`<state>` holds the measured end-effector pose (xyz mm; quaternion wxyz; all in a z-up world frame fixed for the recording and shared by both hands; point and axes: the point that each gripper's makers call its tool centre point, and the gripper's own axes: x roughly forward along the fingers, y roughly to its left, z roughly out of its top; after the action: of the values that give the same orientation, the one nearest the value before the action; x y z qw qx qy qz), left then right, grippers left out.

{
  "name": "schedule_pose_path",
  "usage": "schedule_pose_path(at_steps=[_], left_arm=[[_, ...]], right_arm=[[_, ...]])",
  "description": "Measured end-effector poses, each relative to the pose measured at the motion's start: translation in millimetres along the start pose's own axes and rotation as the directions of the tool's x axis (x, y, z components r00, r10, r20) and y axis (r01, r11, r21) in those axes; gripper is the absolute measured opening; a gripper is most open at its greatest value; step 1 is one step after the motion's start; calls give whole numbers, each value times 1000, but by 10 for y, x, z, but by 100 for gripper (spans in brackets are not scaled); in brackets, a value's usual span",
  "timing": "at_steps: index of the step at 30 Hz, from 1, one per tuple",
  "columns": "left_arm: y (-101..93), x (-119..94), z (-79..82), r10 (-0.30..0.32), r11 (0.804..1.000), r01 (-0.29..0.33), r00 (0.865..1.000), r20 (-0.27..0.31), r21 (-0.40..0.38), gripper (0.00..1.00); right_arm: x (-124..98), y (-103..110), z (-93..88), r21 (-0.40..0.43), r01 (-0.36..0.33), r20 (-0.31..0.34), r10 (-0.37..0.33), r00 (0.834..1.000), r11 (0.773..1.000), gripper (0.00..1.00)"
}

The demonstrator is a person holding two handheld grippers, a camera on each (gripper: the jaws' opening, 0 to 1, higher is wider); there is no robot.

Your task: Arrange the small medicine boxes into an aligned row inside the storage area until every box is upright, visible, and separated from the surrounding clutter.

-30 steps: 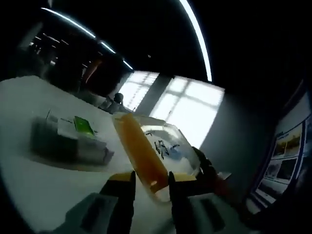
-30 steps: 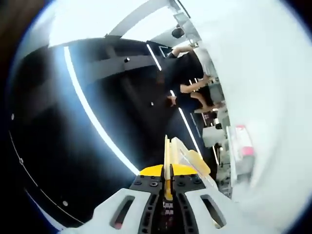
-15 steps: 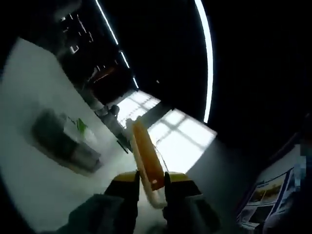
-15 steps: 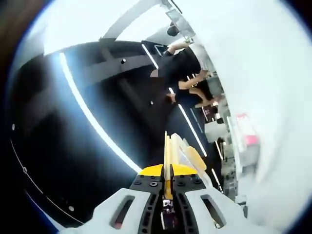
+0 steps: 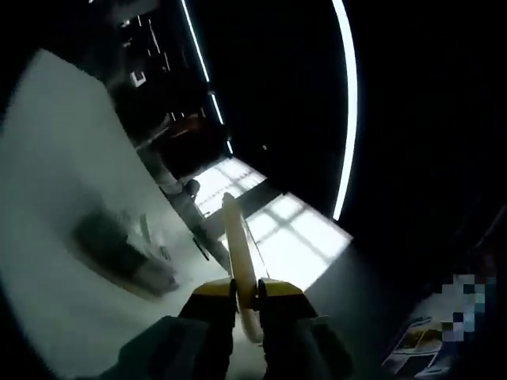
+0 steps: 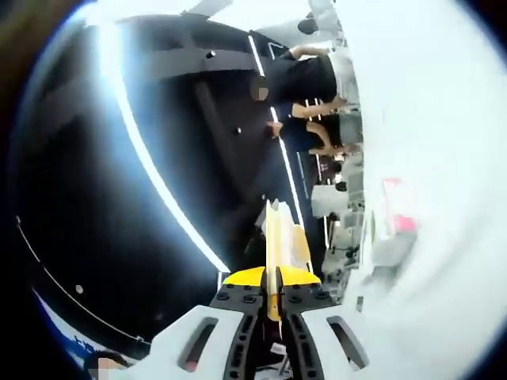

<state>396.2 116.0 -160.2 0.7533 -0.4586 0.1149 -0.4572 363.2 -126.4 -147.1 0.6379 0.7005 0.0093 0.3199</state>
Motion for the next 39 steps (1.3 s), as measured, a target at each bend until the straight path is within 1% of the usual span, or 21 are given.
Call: schedule_pose_path(at_steps=[3, 7, 9, 10, 11, 12, 13, 14, 15, 16, 17, 18, 19, 22, 24, 27, 30, 34, 36, 37, 39], left_arm=[[32, -10, 98, 17, 1000, -17, 1000, 7, 17, 9], [107, 13, 230, 39, 998, -39, 999, 4, 48, 9], [142, 26, 269, 57, 996, -57, 998, 6, 70, 10], [178, 36, 301, 75, 993, -75, 997, 5, 94, 10], [226, 37, 324, 105, 984, -104, 994, 3, 142, 7], [232, 43, 322, 115, 974, -109, 993, -18, 197, 6], [280, 62, 360, 152, 969, -149, 988, -1, 198, 6], [322, 70, 379, 175, 956, -168, 985, -7, 240, 6], [309, 106, 396, 168, 956, -161, 986, -8, 247, 6], [328, 129, 438, 164, 957, -159, 986, -1, 242, 6], [352, 153, 469, 160, 962, -156, 987, 1, 223, 6], [348, 173, 478, 141, 975, -138, 990, -8, 176, 6], [368, 201, 502, 133, 980, -131, 991, -4, 153, 5], [424, 238, 576, 137, 980, -135, 991, -4, 149, 5], [468, 272, 623, 157, 974, -154, 987, -9, 169, 5], [503, 323, 666, 166, 971, -162, 986, -13, 174, 5], [543, 341, 732, 191, 960, -184, 981, -14, 212, 5], [655, 365, 820, 237, 939, -227, 971, -10, 258, 5], [732, 380, 852, 262, 928, -251, 965, -3, 275, 5], [751, 387, 859, 266, 926, -255, 964, -1, 278, 5], [831, 400, 883, 278, 923, -268, 961, 3, 277, 5]], right_arm=[[105, -49, -74, -20, 16, -26, -17, 1000, 1000, 2], [232, -116, -78, -72, 44, -42, -47, 998, 996, 2], [294, -133, -81, -83, 51, -44, -54, 998, 995, 2], [319, -144, -80, -86, 51, -44, -55, 997, 995, 2], [345, -162, -56, -90, 51, -44, -56, 997, 995, 2], [373, -197, -75, -98, 62, -61, -69, 996, 993, 2], [396, -222, -59, -104, 74, -52, -80, 995, 992, 2], [424, -266, -71, -117, 91, -56, -98, 994, 989, 2], [458, -286, -49, -131, 87, -52, -95, 994, 988, 2], [492, -315, -41, -129, 87, -53, -94, 994, 988, 2], [505, -326, -42, -102, 87, -56, -93, 994, 991, 2], [533, -323, -22, -83, 76, -47, -80, 996, 994, 2], [542, -328, -12, -83, 74, -47, -78, 996, 994, 2], [610, -350, 13, -89, 89, -48, -93, 995, 992, 2], [665, -359, 18, -111, 105, -54, -112, 992, 988, 2], [736, -357, 90, -148, 118, -56, -128, 990, 982, 2], [821, -419, 115, -200, 154, -66, -170, 983, 968, 2], [918, -535, 149, -282, 196, -71, -224, 972, 939, 3], [986, -642, 181, -343, 230, -55, -264, 963, 911, 3], [993, -644, 114, -354, 236, -51, -270, 962, 905, 3], [1045, -726, 116, -376, 256, -44, -293, 955, 891, 3]])
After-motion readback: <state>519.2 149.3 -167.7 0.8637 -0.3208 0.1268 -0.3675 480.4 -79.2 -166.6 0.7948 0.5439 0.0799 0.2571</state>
